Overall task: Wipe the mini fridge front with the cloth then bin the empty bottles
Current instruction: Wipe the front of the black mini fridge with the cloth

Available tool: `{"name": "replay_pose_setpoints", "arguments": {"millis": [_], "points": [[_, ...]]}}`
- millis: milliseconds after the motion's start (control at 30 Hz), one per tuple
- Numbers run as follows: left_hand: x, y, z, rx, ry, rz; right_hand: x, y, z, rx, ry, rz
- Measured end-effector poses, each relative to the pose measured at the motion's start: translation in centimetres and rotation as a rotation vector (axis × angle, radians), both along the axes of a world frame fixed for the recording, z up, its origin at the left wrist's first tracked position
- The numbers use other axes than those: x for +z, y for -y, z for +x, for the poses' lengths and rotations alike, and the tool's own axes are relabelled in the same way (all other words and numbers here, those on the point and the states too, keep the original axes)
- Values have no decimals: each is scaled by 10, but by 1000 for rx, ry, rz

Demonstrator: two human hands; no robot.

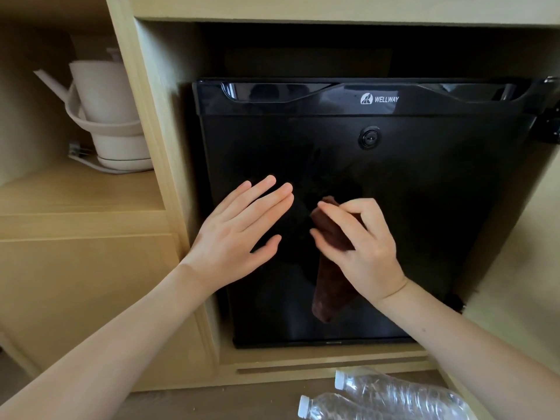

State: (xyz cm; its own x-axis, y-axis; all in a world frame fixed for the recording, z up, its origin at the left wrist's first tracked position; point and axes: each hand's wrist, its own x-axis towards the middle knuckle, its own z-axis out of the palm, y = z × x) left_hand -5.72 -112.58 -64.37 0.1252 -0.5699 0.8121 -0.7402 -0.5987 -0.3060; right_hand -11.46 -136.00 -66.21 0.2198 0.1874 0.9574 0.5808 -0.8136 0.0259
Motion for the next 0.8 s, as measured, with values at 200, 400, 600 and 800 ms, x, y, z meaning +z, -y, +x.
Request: {"name": "replay_pose_setpoints", "arguments": {"millis": [200, 400, 600, 800], "points": [[1, 0, -2, 3, -10, 9, -44, -6, -6, 11, -170, -210], [5, -1, -5, 22, -19, 35, -45, -2, -8, -35, -204, -292], [6, -3, -6, 37, -26, 61, -41, 0, -8, -30, -142, -294], [6, -2, -6, 26, -30, 47, -31, 19, -9, -21, -108, -151]]}}
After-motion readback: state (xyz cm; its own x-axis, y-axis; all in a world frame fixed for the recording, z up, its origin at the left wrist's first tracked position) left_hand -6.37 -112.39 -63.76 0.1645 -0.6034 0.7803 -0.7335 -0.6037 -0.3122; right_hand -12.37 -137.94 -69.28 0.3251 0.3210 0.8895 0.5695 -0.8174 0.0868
